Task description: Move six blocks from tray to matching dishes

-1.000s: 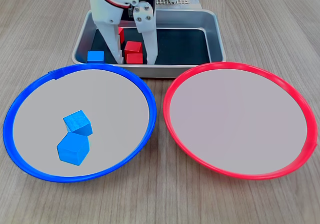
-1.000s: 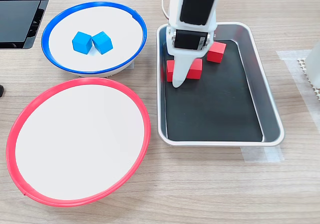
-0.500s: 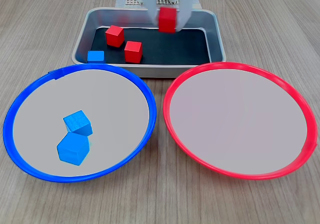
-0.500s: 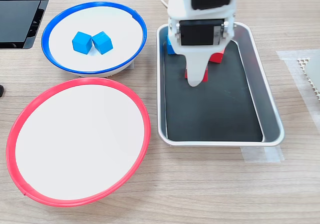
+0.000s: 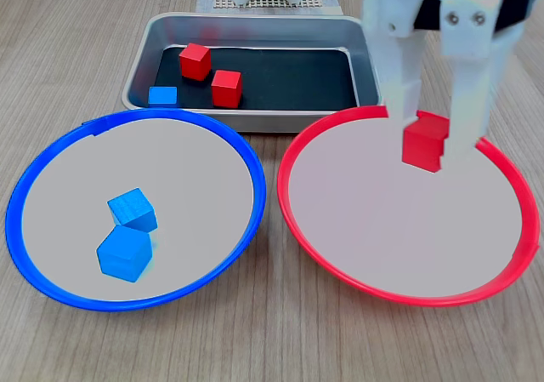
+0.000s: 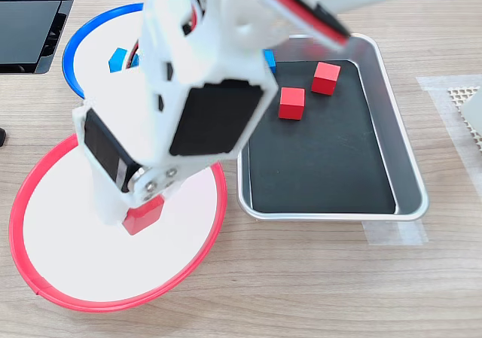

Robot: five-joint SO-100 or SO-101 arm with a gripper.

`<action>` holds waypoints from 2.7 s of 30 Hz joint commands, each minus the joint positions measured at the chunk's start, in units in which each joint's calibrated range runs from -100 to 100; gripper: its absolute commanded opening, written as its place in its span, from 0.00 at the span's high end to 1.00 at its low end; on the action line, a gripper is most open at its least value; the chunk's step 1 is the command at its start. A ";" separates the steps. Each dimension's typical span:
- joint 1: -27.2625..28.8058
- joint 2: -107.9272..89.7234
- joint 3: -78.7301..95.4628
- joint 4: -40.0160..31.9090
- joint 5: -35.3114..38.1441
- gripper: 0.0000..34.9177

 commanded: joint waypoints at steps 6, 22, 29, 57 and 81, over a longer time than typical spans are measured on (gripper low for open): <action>3.05 -6.60 2.81 2.79 0.63 0.60; 26.01 -40.12 48.87 12.53 -10.01 0.99; 28.27 -35.68 49.69 13.85 -11.97 0.51; 24.60 -21.87 38.76 10.96 -8.16 0.99; 1.16 -1.40 -4.39 7.50 -12.11 0.45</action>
